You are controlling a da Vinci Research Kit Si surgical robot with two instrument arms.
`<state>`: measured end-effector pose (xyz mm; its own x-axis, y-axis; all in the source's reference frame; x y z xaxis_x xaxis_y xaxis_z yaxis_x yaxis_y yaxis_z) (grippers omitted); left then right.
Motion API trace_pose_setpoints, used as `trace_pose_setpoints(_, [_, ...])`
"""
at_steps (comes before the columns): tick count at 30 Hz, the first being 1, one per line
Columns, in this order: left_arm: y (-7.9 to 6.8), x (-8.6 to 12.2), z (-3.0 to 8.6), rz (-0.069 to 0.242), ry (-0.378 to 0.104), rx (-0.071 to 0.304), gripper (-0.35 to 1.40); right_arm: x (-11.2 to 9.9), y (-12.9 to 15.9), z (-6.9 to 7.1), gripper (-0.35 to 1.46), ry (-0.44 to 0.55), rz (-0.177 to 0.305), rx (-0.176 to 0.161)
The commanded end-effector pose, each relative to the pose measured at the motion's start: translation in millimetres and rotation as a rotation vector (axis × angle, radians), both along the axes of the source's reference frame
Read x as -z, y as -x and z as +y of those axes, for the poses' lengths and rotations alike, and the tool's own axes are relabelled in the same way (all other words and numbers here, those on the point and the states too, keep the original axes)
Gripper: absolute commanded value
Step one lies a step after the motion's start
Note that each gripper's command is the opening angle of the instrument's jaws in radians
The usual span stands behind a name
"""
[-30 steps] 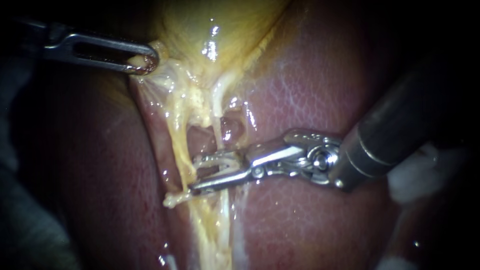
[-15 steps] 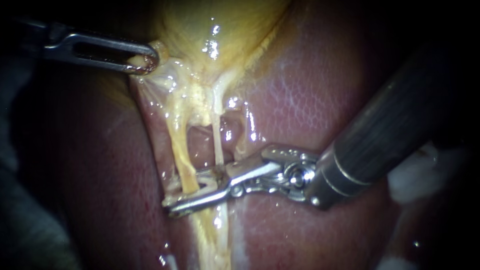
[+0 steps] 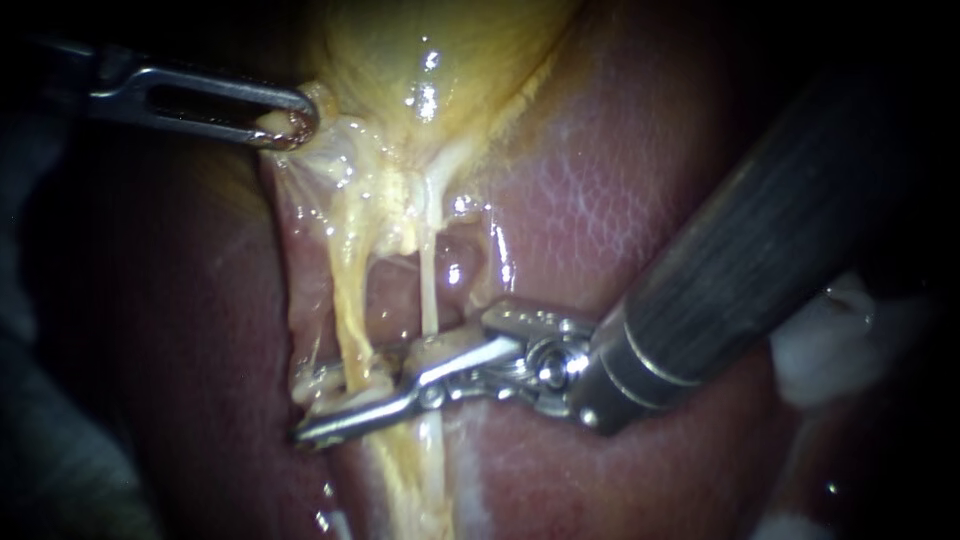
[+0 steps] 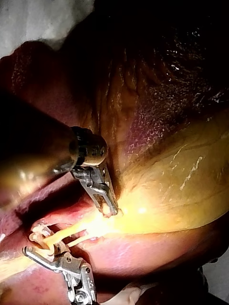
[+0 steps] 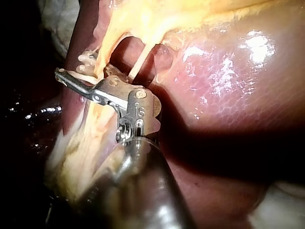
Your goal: Clipping second clip left tube
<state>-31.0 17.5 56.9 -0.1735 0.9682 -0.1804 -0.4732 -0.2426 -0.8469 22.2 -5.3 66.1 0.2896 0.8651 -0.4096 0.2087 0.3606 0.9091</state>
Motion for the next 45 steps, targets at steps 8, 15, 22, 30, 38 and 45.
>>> trace_pose_setpoints(8, [-0.1,0.0,0.0,0.0,0.0,0.0,-0.35,2.7,1.1,0.7,0.46,-0.017,0.016,0.001])
trace_pose_setpoints(15, [-0.1,0.0,0.0,0.0,0.0,0.0,-0.35,4.1,2.5,1.4,0.45,-0.033,0.023,0.005])
trace_pose_setpoints(22, [-0.1,0.0,0.0,0.0,0.0,0.0,-0.35,4.5,2.8,1.4,0.45,-0.035,0.027,0.006])
trace_pose_setpoints(30, [-0.1,0.0,0.0,0.0,0.0,0.0,-0.35,4.7,2.7,1.2,0.45,-0.037,0.032,0.003])
trace_pose_setpoints(38, [-0.1,0.0,0.0,0.0,0.0,0.0,-0.35,4.7,2.7,1.1,0.45,-0.036,0.032,0.004])
trace_pose_setpoints(45, [-0.1,0.0,0.0,0.0,0.0,-0.001,-0.35,4.6,2.7,1.1,0.45,-0.026,0.041,0.005])
